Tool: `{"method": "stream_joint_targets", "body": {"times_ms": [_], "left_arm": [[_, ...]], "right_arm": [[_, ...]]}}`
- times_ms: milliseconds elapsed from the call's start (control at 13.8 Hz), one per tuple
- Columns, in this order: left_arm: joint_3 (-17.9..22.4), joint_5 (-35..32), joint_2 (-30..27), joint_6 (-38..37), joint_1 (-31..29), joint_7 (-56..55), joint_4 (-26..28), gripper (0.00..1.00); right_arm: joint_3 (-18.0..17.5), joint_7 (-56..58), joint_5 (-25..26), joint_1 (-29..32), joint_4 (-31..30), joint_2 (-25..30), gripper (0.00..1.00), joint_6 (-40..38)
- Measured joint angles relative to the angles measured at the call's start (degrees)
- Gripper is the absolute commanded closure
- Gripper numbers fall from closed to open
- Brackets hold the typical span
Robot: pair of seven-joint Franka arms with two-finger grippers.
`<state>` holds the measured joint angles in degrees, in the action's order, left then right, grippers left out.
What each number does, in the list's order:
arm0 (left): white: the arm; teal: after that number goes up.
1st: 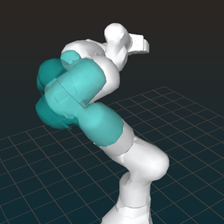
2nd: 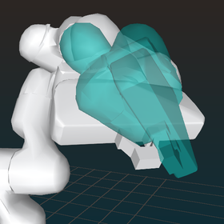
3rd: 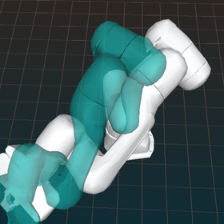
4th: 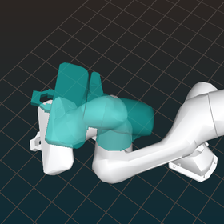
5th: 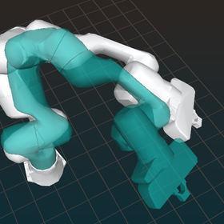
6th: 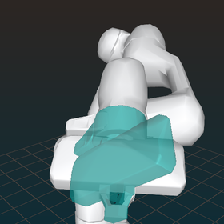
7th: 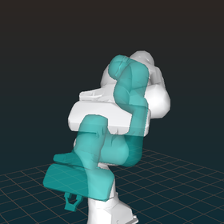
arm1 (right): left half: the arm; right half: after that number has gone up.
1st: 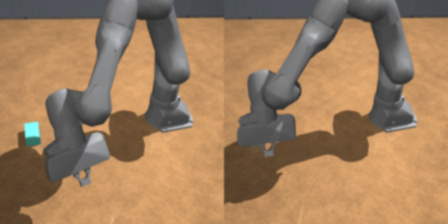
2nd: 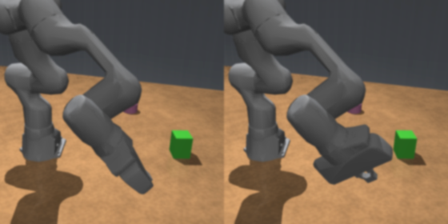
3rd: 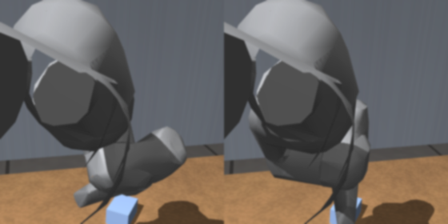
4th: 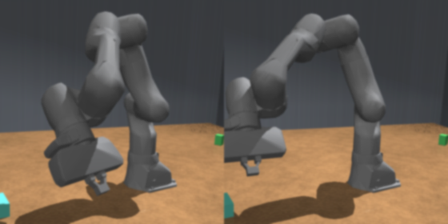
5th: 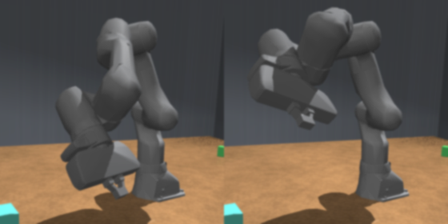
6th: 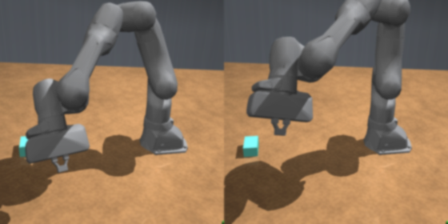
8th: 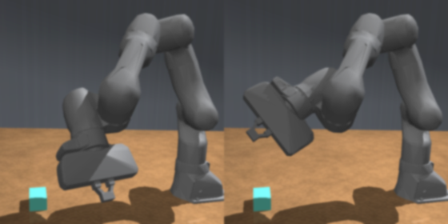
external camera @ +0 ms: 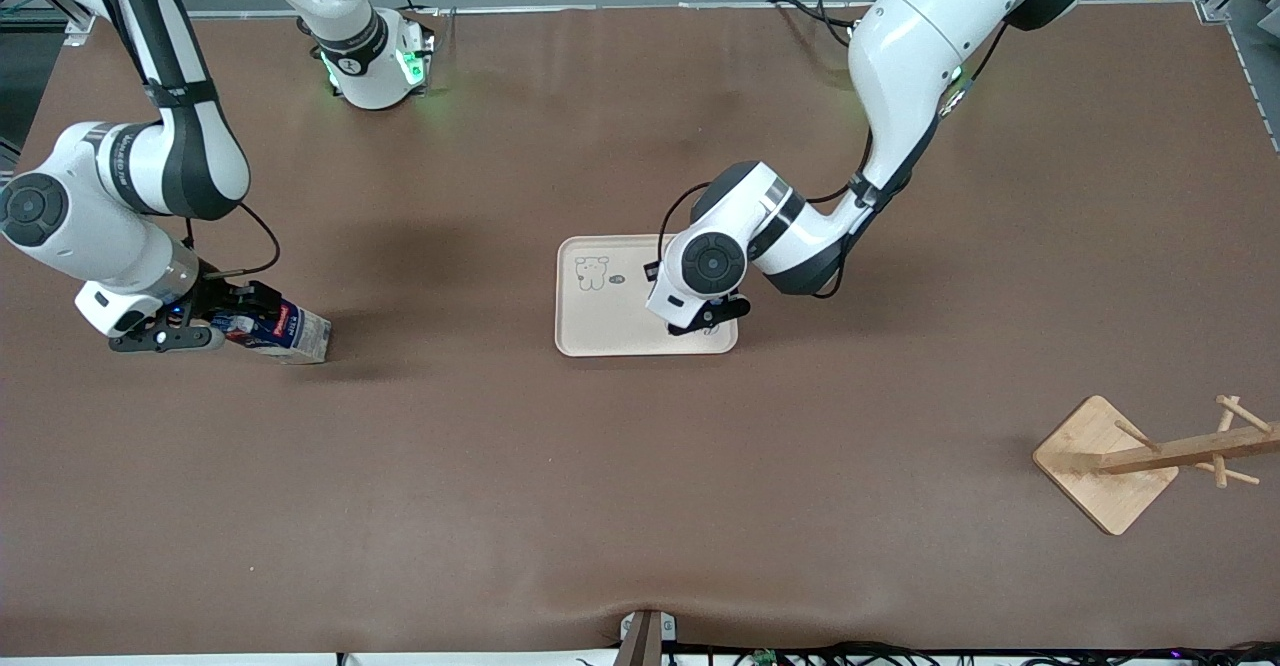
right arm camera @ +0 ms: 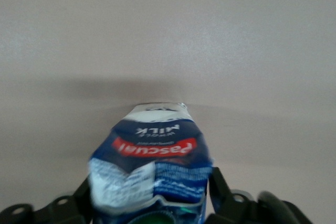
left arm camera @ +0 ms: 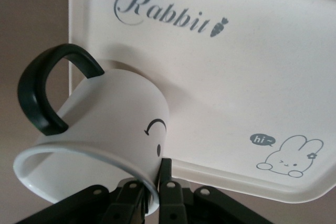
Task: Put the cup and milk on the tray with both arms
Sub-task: 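Lower the mug onto the tray and open the left gripper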
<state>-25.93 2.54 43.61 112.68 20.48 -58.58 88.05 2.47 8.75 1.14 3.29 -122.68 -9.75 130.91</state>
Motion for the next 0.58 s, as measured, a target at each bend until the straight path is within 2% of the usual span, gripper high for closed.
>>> {"method": "stream_joint_targets", "body": {"times_ms": [290, 362, 434, 579], "left_arm": [[0.0, 0.9, 0.4, -0.1, 0.3, -0.1, -0.1, 1.00], [0.0, 0.9, 0.8, -0.1, 0.4, -0.1, -0.1, 0.67], [0.0, 1.0, 1.1, -0.1, 0.4, -0.1, -0.2, 0.01], [0.2, 0.9, 1.9, 0.0, 0.2, 0.2, -0.2, 0.00]], "right_arm": [[-0.1, 0.0, 0.0, -0.1, 0.4, 0.2, 1.00, -1.2], [-0.1, 0.0, 0.0, -0.1, 0.7, 0.2, 1.00, -2.4], [-0.2, 0.0, 0.0, -0.2, 1.4, 0.2, 1.00, -4.3], [-0.4, -0.2, 0.0, -1.0, 5.0, 0.2, 1.00, -10.5]]}}
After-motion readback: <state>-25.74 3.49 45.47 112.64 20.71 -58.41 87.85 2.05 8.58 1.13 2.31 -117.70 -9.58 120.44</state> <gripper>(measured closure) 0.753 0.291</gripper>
